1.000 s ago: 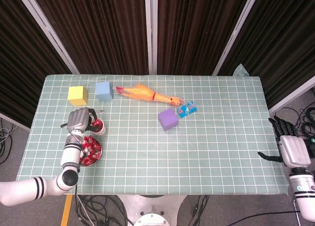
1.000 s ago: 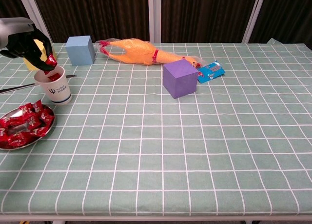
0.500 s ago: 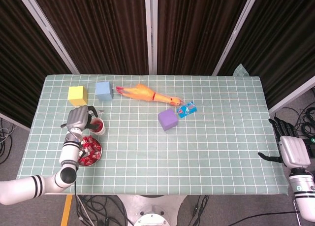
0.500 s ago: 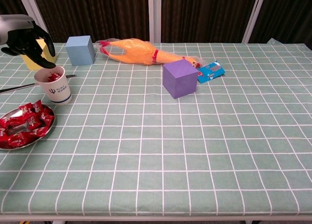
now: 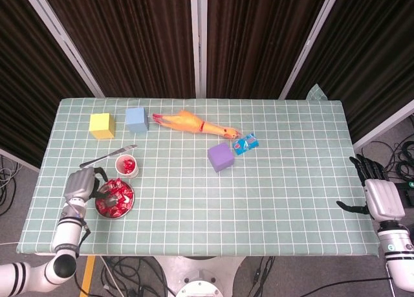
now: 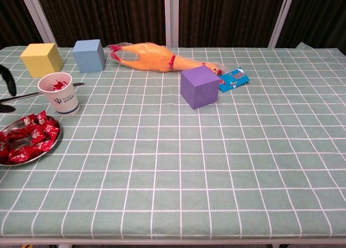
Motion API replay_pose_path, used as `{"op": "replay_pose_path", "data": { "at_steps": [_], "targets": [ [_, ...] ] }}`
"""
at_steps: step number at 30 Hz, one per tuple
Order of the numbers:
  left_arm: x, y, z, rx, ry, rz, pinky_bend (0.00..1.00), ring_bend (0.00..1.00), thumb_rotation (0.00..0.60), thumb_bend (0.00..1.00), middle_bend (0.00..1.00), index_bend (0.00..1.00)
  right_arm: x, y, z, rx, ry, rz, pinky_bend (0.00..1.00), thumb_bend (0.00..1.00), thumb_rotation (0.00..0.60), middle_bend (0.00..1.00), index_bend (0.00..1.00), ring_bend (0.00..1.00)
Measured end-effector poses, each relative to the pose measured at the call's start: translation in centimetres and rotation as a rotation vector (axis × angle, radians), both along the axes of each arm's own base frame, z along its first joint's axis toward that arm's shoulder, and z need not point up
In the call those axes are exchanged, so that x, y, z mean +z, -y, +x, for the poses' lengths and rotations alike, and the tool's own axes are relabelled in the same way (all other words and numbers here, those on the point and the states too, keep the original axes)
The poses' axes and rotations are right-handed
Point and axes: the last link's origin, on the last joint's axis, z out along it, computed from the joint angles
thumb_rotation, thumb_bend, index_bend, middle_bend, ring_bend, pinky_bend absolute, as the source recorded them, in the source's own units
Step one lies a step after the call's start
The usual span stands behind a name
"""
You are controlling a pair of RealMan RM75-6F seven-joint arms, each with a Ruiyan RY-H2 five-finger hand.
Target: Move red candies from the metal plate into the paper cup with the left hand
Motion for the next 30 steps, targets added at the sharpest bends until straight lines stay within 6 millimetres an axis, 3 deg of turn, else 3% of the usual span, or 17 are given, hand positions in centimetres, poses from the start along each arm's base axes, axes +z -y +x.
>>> {"op": "replay_pose_path", "data": {
  "at_steps": [5, 15, 30],
  "targets": [
    [0.2, 0.9, -1.5, 0.025, -0.028, -0.037, 1.0, 1.0, 0.6, 0.22, 1.0, 0.57, 0.2, 0.0, -0.1, -0.005, 0.001, -0.006, 0.0, 0.0, 0.513, 0.0, 0.0, 0.0],
    [-1.0, -0.1, -3.4, 0.079, -0.069, -0.052, 1.0, 1.0, 0.6, 0.22, 1.0, 0.54, 0.2, 0.0, -0.1, -0.009, -0.001, -0.001, 0.0, 0.0, 0.513, 0.0, 0.0, 0.0],
    [-2.7, -0.1, -4.5, 0.093, -0.09, -0.066, 1.0, 1.0, 0.6, 0.23, 1.0, 0.53, -0.1, 0.1, -0.4, -0.022, -0.006, 0.007, 0.0, 0.0, 0.512, 0.0, 0.0, 0.0]
  ]
}}
